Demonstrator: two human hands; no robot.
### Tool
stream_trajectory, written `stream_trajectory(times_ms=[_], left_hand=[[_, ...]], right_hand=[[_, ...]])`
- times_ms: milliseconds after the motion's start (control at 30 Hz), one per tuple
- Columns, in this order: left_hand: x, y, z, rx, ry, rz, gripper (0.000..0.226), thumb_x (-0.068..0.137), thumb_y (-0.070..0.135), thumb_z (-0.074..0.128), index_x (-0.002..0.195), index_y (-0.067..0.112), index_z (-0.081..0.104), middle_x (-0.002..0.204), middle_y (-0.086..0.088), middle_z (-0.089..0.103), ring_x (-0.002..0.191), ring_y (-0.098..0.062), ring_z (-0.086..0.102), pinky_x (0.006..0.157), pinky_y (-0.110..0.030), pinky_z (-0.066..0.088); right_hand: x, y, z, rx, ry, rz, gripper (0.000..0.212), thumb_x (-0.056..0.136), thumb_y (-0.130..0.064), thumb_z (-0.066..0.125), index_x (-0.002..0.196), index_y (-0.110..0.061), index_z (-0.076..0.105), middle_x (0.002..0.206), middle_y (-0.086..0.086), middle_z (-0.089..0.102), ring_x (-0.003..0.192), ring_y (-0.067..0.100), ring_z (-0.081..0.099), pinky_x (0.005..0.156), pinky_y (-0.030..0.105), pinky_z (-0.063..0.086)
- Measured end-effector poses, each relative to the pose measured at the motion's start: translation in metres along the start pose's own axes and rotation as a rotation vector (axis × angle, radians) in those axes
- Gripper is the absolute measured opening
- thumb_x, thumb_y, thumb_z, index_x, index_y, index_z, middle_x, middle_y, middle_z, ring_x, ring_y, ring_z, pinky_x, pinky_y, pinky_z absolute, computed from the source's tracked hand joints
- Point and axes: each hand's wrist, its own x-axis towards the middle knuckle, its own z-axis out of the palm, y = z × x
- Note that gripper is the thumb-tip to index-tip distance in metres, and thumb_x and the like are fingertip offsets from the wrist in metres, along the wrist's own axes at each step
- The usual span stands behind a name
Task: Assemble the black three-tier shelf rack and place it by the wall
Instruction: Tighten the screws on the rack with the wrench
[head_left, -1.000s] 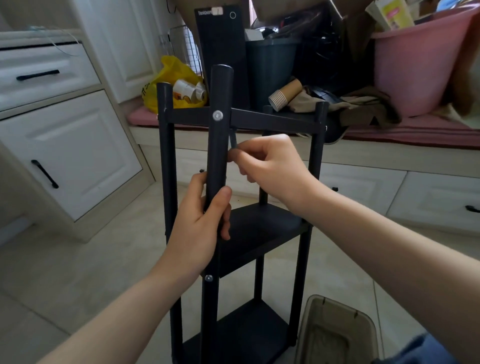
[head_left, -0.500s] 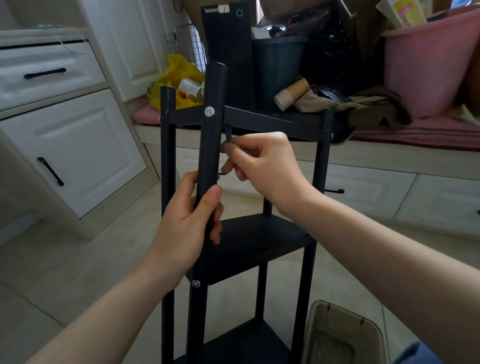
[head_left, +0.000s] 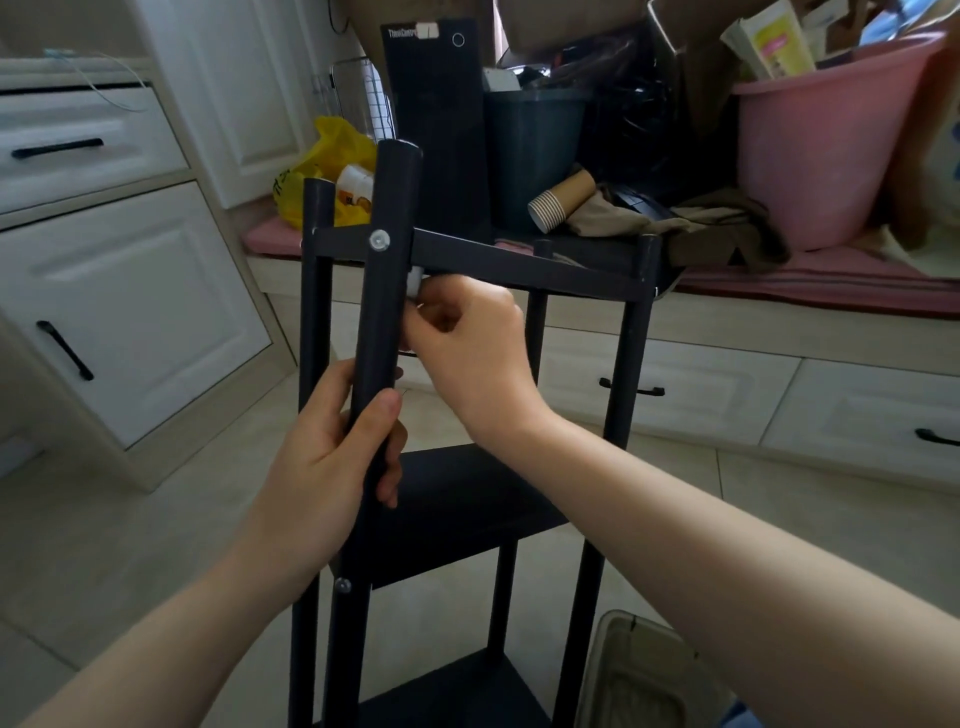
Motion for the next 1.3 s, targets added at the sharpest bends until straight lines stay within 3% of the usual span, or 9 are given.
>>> stream_trajectory(times_ms=[200, 367, 433, 600, 700, 900, 1100, 1233, 1300], left_hand=[[0.0, -0.001, -0.004, 0.008, -0.002, -0.008, 0.031, 0.083, 0.053, 0.051, 0.11, 0.038, 0.059, 0.065, 0.004, 0.052, 0.053, -0.017, 0.05, 0.053, -0.026, 0.051], [0.001, -0.001, -0.006, 0.012, -0.006, -0.007, 0.037, 0.085, 0.052, 0.051, 0.115, 0.031, 0.056, 0.065, 0.004, 0.053, 0.052, -0.017, 0.051, 0.053, -0.025, 0.051], [0.001, -0.001, -0.008, 0.013, -0.009, -0.006, 0.034, 0.086, 0.051, 0.052, 0.114, 0.033, 0.056, 0.065, 0.004, 0.053, 0.052, -0.016, 0.052, 0.054, -0.025, 0.052], [0.003, -0.005, -0.011, 0.004, -0.018, 0.008, 0.024, 0.085, 0.053, 0.054, 0.107, 0.043, 0.06, 0.065, 0.004, 0.054, 0.052, -0.016, 0.052, 0.054, -0.026, 0.052], [0.004, -0.005, -0.012, 0.003, -0.023, 0.016, 0.019, 0.089, 0.049, 0.053, 0.105, 0.044, 0.061, 0.065, 0.004, 0.053, 0.052, -0.015, 0.052, 0.054, -0.026, 0.052], [0.004, -0.004, -0.011, -0.004, -0.028, -0.004, 0.021, 0.087, 0.05, 0.053, 0.105, 0.044, 0.062, 0.066, 0.004, 0.053, 0.053, -0.015, 0.052, 0.054, -0.025, 0.052], [0.003, -0.004, -0.013, -0.004, -0.021, -0.018, 0.021, 0.088, 0.05, 0.054, 0.106, 0.044, 0.062, 0.066, 0.004, 0.053, 0.054, -0.015, 0.052, 0.055, -0.025, 0.053], [0.003, -0.005, -0.014, -0.007, -0.022, -0.016, 0.019, 0.094, 0.051, 0.055, 0.109, 0.042, 0.061, 0.066, 0.003, 0.053, 0.054, -0.016, 0.052, 0.055, -0.026, 0.052], [0.002, -0.005, -0.014, -0.015, -0.025, -0.025, 0.023, 0.091, 0.054, 0.057, 0.109, 0.041, 0.061, 0.066, 0.003, 0.053, 0.054, -0.016, 0.052, 0.056, -0.027, 0.052]], right_hand=[[0.0, 0.0, 0.0, -0.048, -0.078, -0.042, 0.018, 0.098, -0.007, 0.058, 0.088, 0.001, 0.072, 0.078, 0.01, 0.069, 0.073, 0.022, 0.066, 0.074, 0.039, 0.056], [0.004, 0.001, -0.004, -0.026, -0.123, -0.022, 0.018, 0.099, -0.009, 0.057, 0.088, -0.007, 0.072, 0.069, -0.008, 0.059, 0.065, 0.01, 0.055, 0.067, 0.031, 0.05], [0.004, 0.001, -0.004, -0.024, -0.127, -0.01, 0.019, 0.099, -0.009, 0.057, 0.089, -0.005, 0.073, 0.069, -0.006, 0.062, 0.066, 0.01, 0.058, 0.07, 0.03, 0.052], [0.003, 0.002, 0.005, 0.0, -0.084, 0.019, 0.025, 0.099, -0.012, 0.058, 0.08, -0.005, 0.074, 0.066, -0.005, 0.065, 0.059, 0.003, 0.058, 0.067, 0.029, 0.052], [0.006, 0.003, 0.012, 0.006, -0.034, 0.004, 0.026, 0.099, -0.012, 0.058, 0.082, -0.001, 0.073, 0.073, 0.002, 0.07, 0.066, 0.012, 0.065, 0.071, 0.037, 0.057], [0.008, 0.004, 0.019, 0.0, 0.009, -0.025, 0.029, 0.098, -0.007, 0.058, 0.07, -0.014, 0.061, 0.061, -0.015, 0.053, 0.058, 0.001, 0.052, 0.068, 0.026, 0.049], [0.008, 0.004, 0.013, -0.008, -0.006, -0.007, 0.021, 0.098, -0.007, 0.057, 0.087, 0.003, 0.073, 0.074, 0.005, 0.068, 0.073, 0.019, 0.064, 0.078, 0.039, 0.056], [0.01, 0.003, 0.0, -0.006, -0.098, 0.131, 0.023, 0.093, -0.011, 0.06, 0.079, 0.002, 0.074, 0.08, 0.017, 0.072, 0.076, 0.029, 0.065, 0.062, 0.022, 0.049], [0.01, 0.003, -0.007, -0.018, -0.116, 0.137, 0.025, 0.091, -0.01, 0.061, 0.07, 0.0, 0.071, 0.076, 0.014, 0.07, 0.066, 0.02, 0.061, 0.053, 0.017, 0.043]])
